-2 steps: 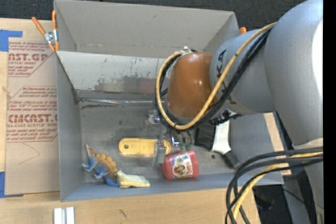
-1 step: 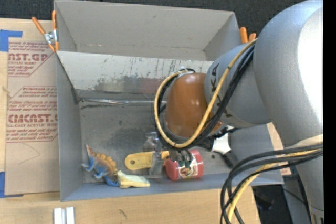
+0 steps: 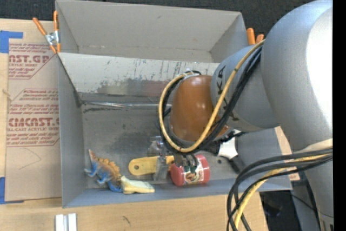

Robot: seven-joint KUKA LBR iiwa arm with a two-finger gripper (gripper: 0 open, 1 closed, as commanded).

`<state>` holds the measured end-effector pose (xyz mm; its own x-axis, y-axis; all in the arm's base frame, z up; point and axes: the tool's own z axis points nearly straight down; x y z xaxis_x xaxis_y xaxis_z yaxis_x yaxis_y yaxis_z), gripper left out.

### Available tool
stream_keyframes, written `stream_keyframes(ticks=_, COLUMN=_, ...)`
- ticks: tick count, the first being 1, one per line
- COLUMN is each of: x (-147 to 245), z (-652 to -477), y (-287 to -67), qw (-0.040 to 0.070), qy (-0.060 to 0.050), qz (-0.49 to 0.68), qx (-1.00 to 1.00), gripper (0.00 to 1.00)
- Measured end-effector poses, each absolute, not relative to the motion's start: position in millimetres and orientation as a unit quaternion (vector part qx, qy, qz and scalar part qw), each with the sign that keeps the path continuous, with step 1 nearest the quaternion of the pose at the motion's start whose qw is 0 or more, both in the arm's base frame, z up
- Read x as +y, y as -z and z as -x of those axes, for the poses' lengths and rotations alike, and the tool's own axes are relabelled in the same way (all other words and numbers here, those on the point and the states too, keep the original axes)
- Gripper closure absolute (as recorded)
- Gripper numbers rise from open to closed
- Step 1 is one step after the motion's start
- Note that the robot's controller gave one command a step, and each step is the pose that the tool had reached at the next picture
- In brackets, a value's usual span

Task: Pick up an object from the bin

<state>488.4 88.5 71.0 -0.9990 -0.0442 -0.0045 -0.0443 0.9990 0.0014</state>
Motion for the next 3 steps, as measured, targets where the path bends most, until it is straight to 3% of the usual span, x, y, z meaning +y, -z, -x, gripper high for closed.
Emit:
stream_keyframes(ticks=1, x=76, z=-491.0, y=-117, qw=-0.004, qy=0.000, qz=0.025, qx=1.000, gripper=1.00)
stream_keyframes(ticks=2, x=44, z=-505.6, y=-151, qw=0.001, qy=0.000, qz=0.018, qx=1.000, gripper=1.00)
stream_keyframes(ticks=3, x=37, z=-492.9, y=-205, qw=-0.003, qy=0.000, qz=0.015, qx=1.000, gripper=1.00)
